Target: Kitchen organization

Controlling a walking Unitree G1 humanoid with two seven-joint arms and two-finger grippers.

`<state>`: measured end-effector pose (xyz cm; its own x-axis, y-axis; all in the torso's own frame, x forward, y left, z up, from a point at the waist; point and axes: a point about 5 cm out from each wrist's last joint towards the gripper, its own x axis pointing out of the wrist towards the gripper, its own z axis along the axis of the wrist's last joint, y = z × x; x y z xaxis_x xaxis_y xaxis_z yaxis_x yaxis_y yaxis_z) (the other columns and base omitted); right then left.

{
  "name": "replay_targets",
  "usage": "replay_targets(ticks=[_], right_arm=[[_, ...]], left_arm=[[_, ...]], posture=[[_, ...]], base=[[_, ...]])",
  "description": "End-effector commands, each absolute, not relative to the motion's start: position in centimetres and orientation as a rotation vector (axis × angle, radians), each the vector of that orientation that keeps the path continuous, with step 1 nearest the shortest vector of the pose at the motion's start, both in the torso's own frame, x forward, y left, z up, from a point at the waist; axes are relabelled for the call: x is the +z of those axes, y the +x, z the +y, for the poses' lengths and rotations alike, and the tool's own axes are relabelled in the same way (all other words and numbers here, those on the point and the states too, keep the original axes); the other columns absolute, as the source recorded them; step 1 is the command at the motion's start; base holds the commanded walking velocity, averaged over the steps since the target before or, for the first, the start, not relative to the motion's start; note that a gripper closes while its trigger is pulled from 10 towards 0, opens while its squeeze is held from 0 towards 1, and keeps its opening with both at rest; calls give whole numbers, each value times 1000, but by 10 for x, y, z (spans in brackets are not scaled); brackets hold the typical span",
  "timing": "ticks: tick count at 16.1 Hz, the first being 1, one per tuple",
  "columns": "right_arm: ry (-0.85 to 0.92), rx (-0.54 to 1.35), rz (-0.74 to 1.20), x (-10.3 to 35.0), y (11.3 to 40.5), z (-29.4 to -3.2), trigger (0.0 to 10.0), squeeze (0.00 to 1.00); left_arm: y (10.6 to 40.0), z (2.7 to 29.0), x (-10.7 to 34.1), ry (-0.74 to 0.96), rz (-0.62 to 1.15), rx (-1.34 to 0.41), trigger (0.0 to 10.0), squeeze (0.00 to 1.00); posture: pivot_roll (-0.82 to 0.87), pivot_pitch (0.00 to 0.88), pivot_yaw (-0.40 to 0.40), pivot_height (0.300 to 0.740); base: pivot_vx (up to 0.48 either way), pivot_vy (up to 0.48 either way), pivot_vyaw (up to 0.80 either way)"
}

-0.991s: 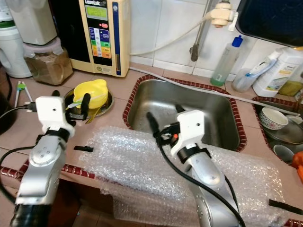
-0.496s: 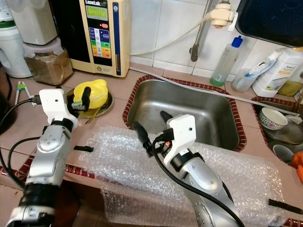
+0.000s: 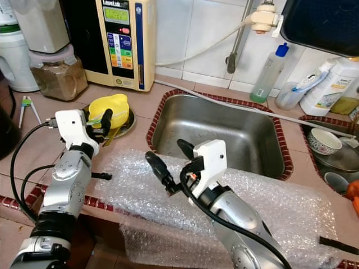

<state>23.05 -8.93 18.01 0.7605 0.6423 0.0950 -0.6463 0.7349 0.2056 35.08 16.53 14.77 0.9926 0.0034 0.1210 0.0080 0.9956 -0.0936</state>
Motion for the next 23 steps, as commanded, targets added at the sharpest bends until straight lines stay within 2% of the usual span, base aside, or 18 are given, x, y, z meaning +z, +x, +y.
replay_targets(ticks=[1, 12, 20, 23], right_arm=[[233, 718, -27, 184, 228, -90, 10000, 0], [212, 746, -12, 182, 230, -86, 10000, 0], [222, 746, -14, 181, 232, -83, 10000, 0], [227, 728, -25, 182, 235, -86, 10000, 0]], left_arm=[[354, 163, 151, -101, -133, -17, 0, 0], [353, 167, 146, -128, -126, 19, 0, 0], [353, 170, 159, -113, -166, 19, 0, 0], [343, 157, 184, 40, -323, -109, 0, 0]], posture=[[-43, 41, -85, 740], [-27, 40, -88, 740], [-10, 21, -75, 740], [-2, 15, -77, 740]], base=[[0, 0, 0], [0, 0, 0], [0, 0, 0], [0, 0, 0]])
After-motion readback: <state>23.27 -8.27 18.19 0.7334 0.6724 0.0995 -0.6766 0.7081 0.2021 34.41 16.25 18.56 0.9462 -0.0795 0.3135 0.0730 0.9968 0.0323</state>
